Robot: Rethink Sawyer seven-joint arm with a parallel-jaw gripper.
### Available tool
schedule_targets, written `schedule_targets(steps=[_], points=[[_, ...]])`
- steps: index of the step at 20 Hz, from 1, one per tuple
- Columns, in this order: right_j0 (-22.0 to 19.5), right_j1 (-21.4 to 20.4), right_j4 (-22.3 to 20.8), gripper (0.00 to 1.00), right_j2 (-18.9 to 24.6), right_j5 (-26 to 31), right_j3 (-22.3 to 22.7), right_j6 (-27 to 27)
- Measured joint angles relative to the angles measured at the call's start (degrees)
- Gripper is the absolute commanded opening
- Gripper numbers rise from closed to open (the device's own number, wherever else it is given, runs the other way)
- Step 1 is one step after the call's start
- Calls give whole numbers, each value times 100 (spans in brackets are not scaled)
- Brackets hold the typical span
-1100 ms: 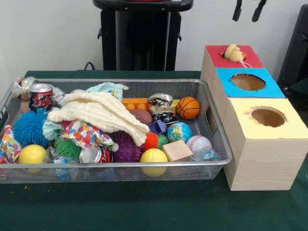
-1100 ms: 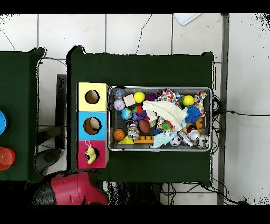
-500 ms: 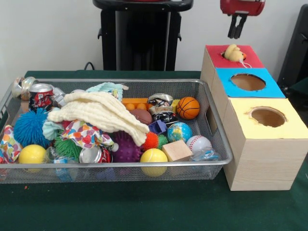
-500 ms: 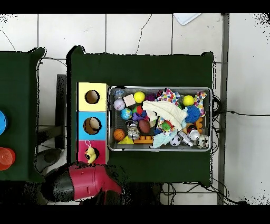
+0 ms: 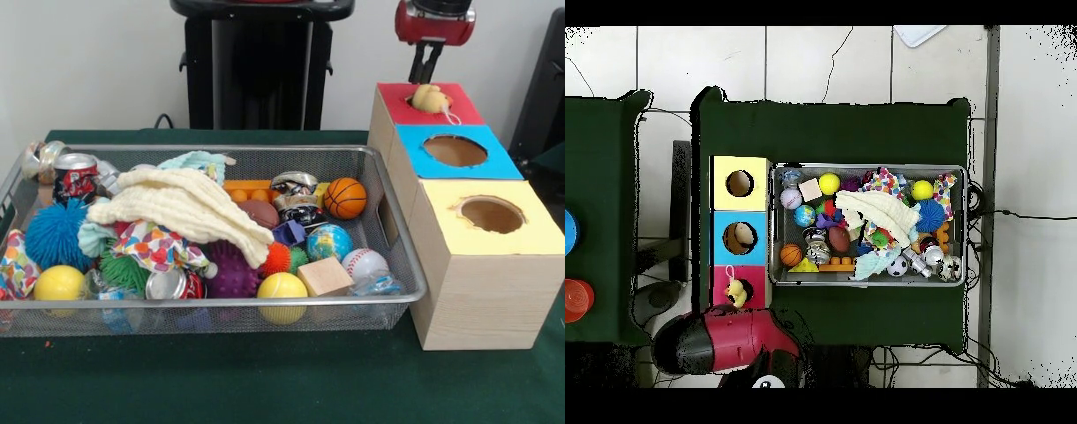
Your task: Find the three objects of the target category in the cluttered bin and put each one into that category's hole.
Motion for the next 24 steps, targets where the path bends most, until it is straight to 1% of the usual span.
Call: schedule_targets(steps=[5, 24], points=[[-2, 149, 16, 0, -5, 11, -26, 0], [42, 153, 85, 0, -60, 21, -34, 0]])
